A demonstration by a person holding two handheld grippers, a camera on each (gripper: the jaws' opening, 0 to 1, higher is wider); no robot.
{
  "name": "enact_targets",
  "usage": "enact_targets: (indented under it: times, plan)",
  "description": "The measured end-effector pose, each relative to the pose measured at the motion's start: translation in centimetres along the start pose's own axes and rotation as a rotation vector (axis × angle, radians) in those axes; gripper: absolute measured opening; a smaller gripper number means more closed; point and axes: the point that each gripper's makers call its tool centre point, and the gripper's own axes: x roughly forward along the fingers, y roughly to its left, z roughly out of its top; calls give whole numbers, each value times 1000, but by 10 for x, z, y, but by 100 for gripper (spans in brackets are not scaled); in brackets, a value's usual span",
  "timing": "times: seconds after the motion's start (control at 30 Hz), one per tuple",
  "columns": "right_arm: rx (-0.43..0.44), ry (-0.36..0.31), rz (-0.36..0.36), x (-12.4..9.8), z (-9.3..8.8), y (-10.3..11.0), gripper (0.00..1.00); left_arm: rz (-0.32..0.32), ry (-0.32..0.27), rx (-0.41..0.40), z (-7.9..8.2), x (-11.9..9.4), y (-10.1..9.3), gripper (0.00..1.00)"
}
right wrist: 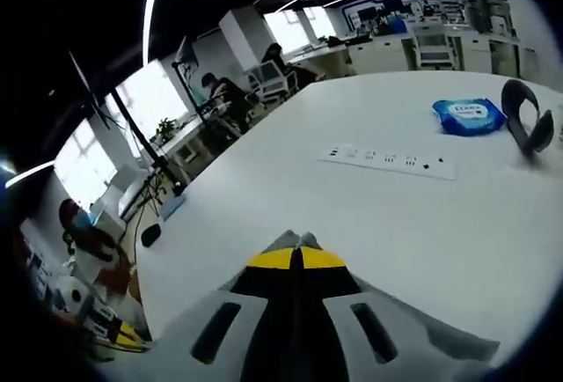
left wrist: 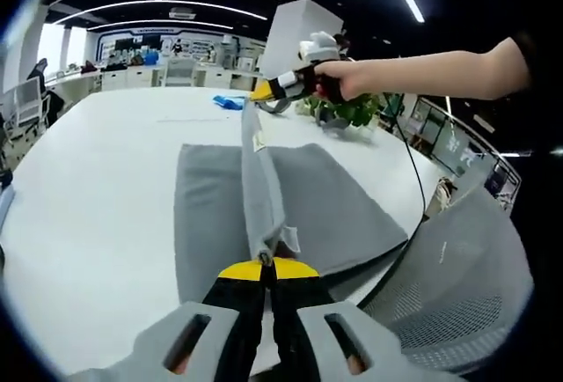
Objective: Fold the towel on the table until its edges align and the towel forms a compact rectangular stack.
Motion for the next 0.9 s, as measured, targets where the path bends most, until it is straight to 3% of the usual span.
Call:
enact_targets:
  times: [0.17, 0.5, 0.9]
  plan:
    - [-4, 22, -4, 10, -5, 1, 0, 14, -12, -58, -7, 1, 10, 1]
    - [-4, 78, -7, 29, -21, 4, 0, 29, 3, -81, -19, 4, 25, 1]
    - [147, 85, 11, 59, -28, -6, 0, 80, 18, -101, -35, 2, 44, 4]
